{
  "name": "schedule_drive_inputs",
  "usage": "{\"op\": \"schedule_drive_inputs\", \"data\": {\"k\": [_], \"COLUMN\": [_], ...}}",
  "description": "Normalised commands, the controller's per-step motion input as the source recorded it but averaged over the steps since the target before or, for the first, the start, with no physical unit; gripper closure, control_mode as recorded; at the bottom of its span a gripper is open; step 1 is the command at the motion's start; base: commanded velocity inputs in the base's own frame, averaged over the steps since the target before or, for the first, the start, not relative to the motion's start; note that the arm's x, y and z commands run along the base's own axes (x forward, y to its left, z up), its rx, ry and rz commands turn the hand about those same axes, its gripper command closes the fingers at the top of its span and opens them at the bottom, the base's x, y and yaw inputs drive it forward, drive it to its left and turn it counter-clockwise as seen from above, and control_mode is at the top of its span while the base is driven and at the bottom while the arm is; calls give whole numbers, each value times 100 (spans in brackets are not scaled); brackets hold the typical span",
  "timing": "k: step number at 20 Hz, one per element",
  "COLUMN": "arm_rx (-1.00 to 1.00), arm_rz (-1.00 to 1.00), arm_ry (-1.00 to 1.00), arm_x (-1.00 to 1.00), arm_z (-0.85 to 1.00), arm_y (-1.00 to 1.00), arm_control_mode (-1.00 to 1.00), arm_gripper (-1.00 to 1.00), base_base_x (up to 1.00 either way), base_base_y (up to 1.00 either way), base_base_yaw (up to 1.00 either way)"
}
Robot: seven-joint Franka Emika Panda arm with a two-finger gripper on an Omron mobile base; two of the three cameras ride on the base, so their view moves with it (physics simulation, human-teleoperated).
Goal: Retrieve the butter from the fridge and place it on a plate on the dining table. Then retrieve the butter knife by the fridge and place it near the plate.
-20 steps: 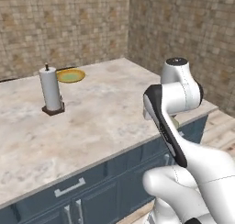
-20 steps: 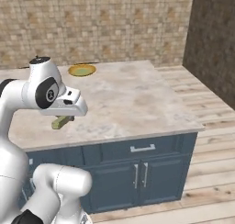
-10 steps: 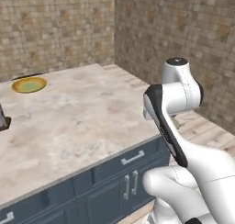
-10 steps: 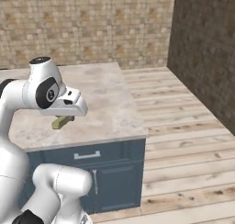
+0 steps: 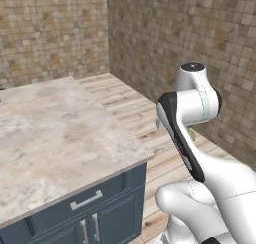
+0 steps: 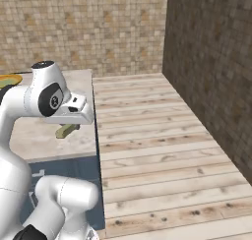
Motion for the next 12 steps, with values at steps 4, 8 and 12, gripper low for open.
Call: {"op": "schedule_drive_inputs", "data": {"k": [4, 8, 12], "arm_rx": [0, 0, 0], "arm_rz": [0, 0, 0], "arm_ry": [0, 0, 0], "arm_x": [0, 0, 0], "arm_z": [0, 0, 0], "arm_y": [0, 0, 0], "arm_control_mode": [100, 100, 100], "arm_gripper": [100, 100, 100], "base_base_x": [73, 81, 88], "base_base_y": [-100, -100, -100], "base_base_yaw": [0, 1, 10]}}
